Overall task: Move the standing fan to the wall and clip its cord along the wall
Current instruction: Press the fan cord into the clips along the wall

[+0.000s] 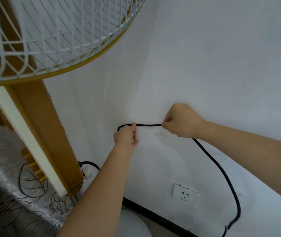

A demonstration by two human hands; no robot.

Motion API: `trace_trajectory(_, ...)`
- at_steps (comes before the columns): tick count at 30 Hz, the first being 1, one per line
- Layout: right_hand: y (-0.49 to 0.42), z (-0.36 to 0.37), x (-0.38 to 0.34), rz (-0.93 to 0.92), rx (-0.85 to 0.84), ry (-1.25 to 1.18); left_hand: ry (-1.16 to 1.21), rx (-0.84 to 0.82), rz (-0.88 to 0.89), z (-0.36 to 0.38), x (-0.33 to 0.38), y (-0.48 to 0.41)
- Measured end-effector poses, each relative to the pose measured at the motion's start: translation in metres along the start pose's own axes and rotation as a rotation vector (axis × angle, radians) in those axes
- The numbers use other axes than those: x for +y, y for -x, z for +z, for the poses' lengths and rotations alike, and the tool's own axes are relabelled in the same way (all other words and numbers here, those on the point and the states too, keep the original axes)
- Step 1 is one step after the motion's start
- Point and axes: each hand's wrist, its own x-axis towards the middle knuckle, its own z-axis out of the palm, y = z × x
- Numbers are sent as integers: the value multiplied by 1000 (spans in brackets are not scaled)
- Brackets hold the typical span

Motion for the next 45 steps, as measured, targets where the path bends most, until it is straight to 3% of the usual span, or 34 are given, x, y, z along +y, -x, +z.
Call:
trace_trajectory(4, 14, -6, 5, 181, -40, -249, -3, 31, 11, 1, 0, 6)
trace_trajectory(7, 19, -5, 5, 222, -41, -299, -33, 34, 40, 4, -1, 12)
trace_trajectory(13, 23, 0, 4, 213, -18, -234, -170, -247, 34, 10, -17, 36)
trace_trajectory(24, 36, -9, 14, 164, -118, -240, -78, -106, 27, 25, -27, 43)
trace_trajectory(30, 42, 6, 11, -44, -97, 12, -56, -82, 4, 20, -39, 43)
trace_trajectory(37, 40, 20, 7, -41, -103, 222, 16, -123, -40, 12, -52, 41)
trace_trajectory(45, 36, 18, 3, -46, -64, 325, 47, -65, 54, 14, -44, 39)
